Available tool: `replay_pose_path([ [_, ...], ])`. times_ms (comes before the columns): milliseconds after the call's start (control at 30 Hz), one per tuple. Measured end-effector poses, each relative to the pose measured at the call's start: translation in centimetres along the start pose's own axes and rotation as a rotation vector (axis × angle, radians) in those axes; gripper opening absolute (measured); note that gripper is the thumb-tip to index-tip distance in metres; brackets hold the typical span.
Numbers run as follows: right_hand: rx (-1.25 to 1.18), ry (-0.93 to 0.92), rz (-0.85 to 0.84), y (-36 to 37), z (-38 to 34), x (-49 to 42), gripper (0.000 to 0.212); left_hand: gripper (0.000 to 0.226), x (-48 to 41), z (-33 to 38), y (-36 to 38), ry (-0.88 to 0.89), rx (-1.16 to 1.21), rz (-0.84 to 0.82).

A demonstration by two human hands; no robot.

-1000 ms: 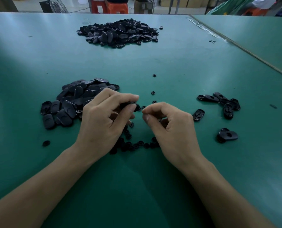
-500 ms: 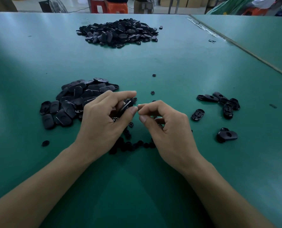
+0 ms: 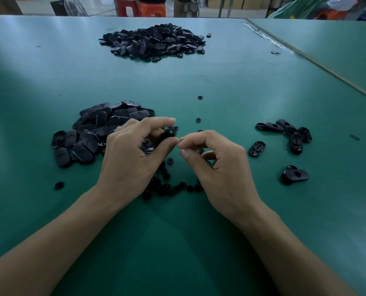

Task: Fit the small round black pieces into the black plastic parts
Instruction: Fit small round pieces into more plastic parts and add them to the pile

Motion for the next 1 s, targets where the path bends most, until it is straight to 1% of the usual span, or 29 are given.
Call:
replay_pose_path([
  [133, 0.023, 0.023, 0.013, 0.05, 0.04, 0.01, 0.014, 0.016, 0.12, 0.01, -0.04, 0.010, 0.029, 0.009],
  [300, 0.043, 0.030, 0.067, -0.20, -0.09, -0.03, 0.013, 0.015, 0.12, -0.19, 0.01, -0.105, 0.244, 0.082],
  [400, 0.038, 0.047, 0.072, -0.22, -0.17, -0.02, 0.013, 0.017, 0.28, -0.43, 0.11, -0.156, 0.320, 0.101],
  [567, 0.028, 0.062, 0.079, -0.23, -0.20, -0.05, 0.012, 0.023, 0.25, -0.45, 0.06, -0.189, 0.337, 0.106],
  [667, 0.012, 0.076, 0.074, -0.26, -0.18, -0.05, 0.013, 0.019, 0.16, -0.17, 0.17, -0.189, 0.377, 0.098],
  [833, -0.015, 0.095, 0.099, -0.34, -0.05, -0.17, 0.016, 0.019, 0.05, -0.02, 0.16, -0.181, 0.369, 0.067],
  [1000, -0.154, 0.149, 0.010, -0.16, -0.04, -0.17, 0.017, 0.018, 0.06, 0.07, 0.11, -0.173, 0.401, 0.011],
])
Point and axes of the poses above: each hand's wrist, its own x-axis away from the middle knuckle, its own y-axis out of the palm, z = x × y, the point moved 1 cm from there along -x, towards the middle knuckle, and after that the axes turned 15 degrees about y, right-handed, at the moved point
